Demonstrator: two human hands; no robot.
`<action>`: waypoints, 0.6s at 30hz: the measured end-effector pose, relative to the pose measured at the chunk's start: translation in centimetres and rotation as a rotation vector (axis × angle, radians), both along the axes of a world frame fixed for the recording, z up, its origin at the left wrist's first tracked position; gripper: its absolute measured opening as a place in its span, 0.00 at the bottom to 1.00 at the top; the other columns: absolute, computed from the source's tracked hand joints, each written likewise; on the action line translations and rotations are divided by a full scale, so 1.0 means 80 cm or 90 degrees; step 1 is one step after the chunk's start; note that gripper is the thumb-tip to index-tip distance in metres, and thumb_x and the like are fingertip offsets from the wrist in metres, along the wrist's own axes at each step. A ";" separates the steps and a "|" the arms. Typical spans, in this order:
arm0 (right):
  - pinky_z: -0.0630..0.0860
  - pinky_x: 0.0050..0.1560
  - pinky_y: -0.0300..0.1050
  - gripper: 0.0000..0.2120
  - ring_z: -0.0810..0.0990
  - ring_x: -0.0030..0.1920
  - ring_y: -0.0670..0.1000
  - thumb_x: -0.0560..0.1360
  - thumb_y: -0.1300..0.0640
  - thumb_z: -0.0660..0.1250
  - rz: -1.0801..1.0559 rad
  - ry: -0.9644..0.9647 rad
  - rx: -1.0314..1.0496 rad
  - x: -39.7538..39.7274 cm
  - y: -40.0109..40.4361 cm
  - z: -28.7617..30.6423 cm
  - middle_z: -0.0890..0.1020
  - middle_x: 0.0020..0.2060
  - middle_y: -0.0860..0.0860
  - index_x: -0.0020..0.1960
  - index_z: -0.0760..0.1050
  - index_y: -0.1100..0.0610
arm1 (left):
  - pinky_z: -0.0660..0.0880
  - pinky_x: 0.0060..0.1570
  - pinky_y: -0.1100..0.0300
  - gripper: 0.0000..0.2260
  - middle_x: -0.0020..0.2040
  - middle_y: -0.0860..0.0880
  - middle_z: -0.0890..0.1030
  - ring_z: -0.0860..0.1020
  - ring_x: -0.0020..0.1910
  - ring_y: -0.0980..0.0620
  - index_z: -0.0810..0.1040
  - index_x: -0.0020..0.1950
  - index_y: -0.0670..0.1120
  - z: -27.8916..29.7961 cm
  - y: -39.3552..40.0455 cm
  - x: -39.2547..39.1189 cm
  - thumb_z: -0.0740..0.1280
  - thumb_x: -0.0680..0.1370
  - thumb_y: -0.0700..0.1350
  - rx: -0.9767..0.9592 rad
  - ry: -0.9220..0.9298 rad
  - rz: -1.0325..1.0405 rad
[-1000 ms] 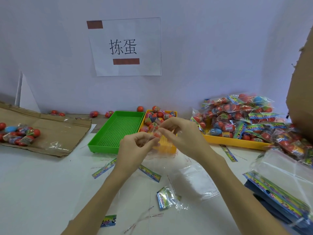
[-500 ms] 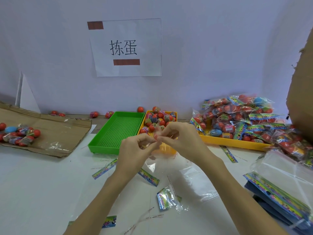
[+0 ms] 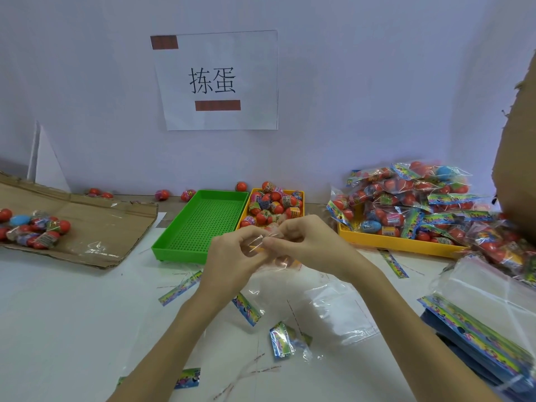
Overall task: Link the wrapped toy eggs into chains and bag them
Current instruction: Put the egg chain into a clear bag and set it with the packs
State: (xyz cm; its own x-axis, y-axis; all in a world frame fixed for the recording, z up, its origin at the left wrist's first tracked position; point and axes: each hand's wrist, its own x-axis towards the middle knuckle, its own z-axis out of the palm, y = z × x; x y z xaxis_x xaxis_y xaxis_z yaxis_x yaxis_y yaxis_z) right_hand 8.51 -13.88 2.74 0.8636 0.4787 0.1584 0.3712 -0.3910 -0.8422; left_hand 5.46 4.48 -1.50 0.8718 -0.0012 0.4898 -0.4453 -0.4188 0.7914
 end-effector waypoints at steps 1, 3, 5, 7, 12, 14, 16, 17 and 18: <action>0.85 0.46 0.48 0.11 0.87 0.41 0.52 0.79 0.50 0.72 0.007 0.034 0.002 0.000 -0.002 0.001 0.88 0.39 0.53 0.49 0.85 0.59 | 0.84 0.46 0.60 0.09 0.43 0.54 0.88 0.86 0.44 0.57 0.87 0.52 0.47 0.000 -0.001 0.000 0.81 0.73 0.42 0.005 0.002 -0.004; 0.84 0.44 0.44 0.15 0.88 0.42 0.56 0.80 0.51 0.70 0.027 0.104 0.008 0.001 -0.007 0.001 0.88 0.40 0.57 0.51 0.82 0.65 | 0.84 0.46 0.59 0.12 0.44 0.55 0.88 0.86 0.44 0.57 0.87 0.54 0.47 0.000 -0.003 0.000 0.81 0.72 0.42 0.018 0.005 -0.028; 0.84 0.42 0.44 0.16 0.88 0.43 0.58 0.83 0.52 0.67 0.057 0.151 0.019 0.000 -0.009 0.001 0.87 0.43 0.61 0.55 0.78 0.68 | 0.83 0.43 0.58 0.13 0.43 0.55 0.87 0.86 0.41 0.55 0.85 0.54 0.49 0.001 -0.005 -0.003 0.82 0.72 0.47 0.023 0.017 -0.067; 0.85 0.44 0.45 0.13 0.88 0.46 0.57 0.84 0.53 0.65 0.088 0.156 0.044 0.000 -0.010 0.001 0.87 0.47 0.59 0.56 0.79 0.63 | 0.82 0.43 0.50 0.15 0.43 0.54 0.86 0.85 0.40 0.52 0.84 0.54 0.51 0.002 -0.004 -0.004 0.81 0.71 0.55 0.041 0.032 -0.085; 0.81 0.58 0.42 0.15 0.86 0.53 0.46 0.84 0.45 0.62 0.105 0.062 -0.012 0.005 -0.015 0.005 0.88 0.50 0.47 0.60 0.83 0.51 | 0.82 0.46 0.42 0.21 0.49 0.51 0.86 0.85 0.41 0.47 0.81 0.56 0.53 0.005 0.002 -0.001 0.83 0.68 0.56 0.078 0.089 -0.139; 0.82 0.54 0.42 0.14 0.87 0.48 0.46 0.83 0.44 0.63 0.076 0.040 -0.028 0.004 -0.012 0.004 0.88 0.45 0.46 0.58 0.82 0.50 | 0.83 0.45 0.45 0.21 0.50 0.51 0.85 0.84 0.38 0.50 0.81 0.58 0.54 0.005 0.004 0.000 0.84 0.68 0.52 0.089 0.089 -0.132; 0.84 0.50 0.46 0.13 0.88 0.44 0.47 0.83 0.44 0.64 0.050 -0.001 -0.044 0.004 -0.007 0.001 0.88 0.42 0.45 0.55 0.82 0.50 | 0.82 0.44 0.43 0.20 0.48 0.49 0.84 0.84 0.37 0.46 0.81 0.56 0.53 0.004 0.005 0.001 0.84 0.68 0.49 0.085 0.101 -0.123; 0.85 0.48 0.47 0.13 0.88 0.42 0.47 0.83 0.45 0.64 0.039 -0.018 -0.047 0.004 -0.005 0.000 0.87 0.41 0.46 0.54 0.83 0.51 | 0.82 0.43 0.42 0.20 0.46 0.49 0.84 0.84 0.37 0.44 0.81 0.55 0.52 0.004 0.005 0.001 0.84 0.68 0.48 0.077 0.110 -0.125; 0.85 0.47 0.48 0.13 0.88 0.40 0.48 0.83 0.46 0.64 0.032 -0.027 -0.042 0.005 -0.004 -0.001 0.87 0.40 0.47 0.52 0.83 0.51 | 0.82 0.41 0.43 0.19 0.45 0.48 0.85 0.84 0.36 0.45 0.81 0.53 0.53 0.004 0.006 0.001 0.85 0.68 0.47 0.068 0.122 -0.133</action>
